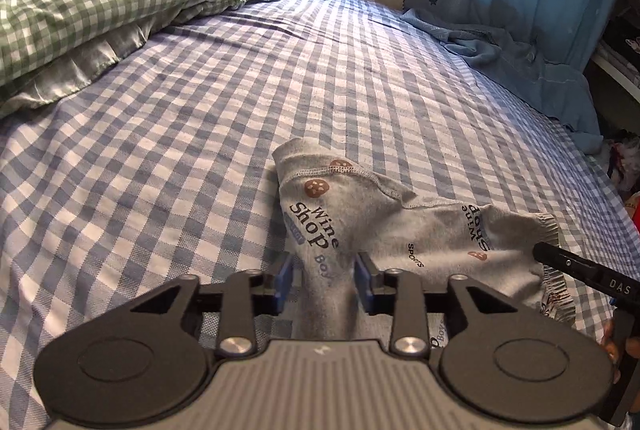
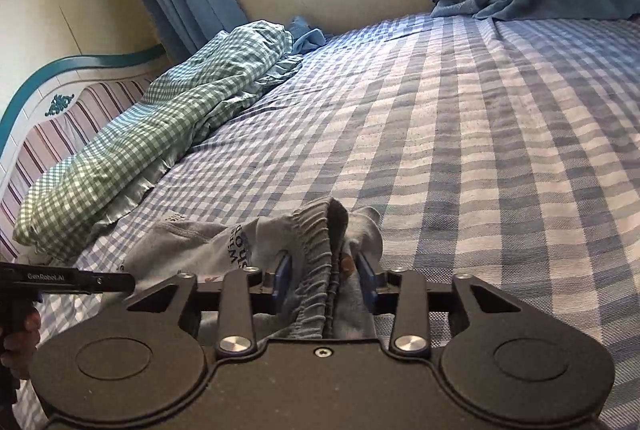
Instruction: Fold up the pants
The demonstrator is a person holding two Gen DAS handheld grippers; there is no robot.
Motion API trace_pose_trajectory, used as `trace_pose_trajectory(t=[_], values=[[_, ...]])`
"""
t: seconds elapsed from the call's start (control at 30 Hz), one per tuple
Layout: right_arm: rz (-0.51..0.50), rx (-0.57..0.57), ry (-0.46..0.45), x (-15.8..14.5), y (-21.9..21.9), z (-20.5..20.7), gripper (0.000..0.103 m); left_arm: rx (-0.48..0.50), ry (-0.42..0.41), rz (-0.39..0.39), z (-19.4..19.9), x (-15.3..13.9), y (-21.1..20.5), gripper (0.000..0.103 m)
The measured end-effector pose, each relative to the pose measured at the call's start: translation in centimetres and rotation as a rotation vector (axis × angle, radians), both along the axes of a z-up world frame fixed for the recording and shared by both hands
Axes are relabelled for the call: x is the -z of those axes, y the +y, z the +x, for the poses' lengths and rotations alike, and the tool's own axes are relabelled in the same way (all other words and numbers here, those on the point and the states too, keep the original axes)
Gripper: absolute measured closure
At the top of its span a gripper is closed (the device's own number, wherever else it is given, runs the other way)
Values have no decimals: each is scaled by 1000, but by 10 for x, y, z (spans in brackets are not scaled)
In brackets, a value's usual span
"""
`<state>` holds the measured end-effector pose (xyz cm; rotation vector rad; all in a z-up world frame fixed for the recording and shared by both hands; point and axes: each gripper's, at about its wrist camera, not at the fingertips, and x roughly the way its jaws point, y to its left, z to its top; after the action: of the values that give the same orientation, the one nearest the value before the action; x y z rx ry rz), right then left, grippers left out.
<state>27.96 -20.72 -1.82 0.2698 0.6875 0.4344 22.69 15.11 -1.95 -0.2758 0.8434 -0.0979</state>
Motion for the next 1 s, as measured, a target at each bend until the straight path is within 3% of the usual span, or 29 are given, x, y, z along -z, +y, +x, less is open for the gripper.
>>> trace_pose_trajectory(t=[0.13,0.2,0.3,0.47,0.63,0.83,1.0], values=[[-29,35,-64,-12,5,-28,33,-5,-43,16,-22,-15,-6,30],[-43,48,-115,-22,8,-51,17,-24,-76,38,-42,-24,-10,11],[-52,60,-181,-35,12,-87,6,-60,-151,88,-76,-36,-14,0],[-103,82,-276,-48,20,-148,1,-80,-203,156,-129,-40,-20,0],[-156,132,-343,-48,23,-207,1,-74,-204,128,-180,-29,-18,0],[-189,177,-351,-27,28,-268,1,-93,-257,202,-239,-10,-24,0],[-218,186,-341,-9,33,-297,1,-92,-273,244,-262,1,-31,0]])
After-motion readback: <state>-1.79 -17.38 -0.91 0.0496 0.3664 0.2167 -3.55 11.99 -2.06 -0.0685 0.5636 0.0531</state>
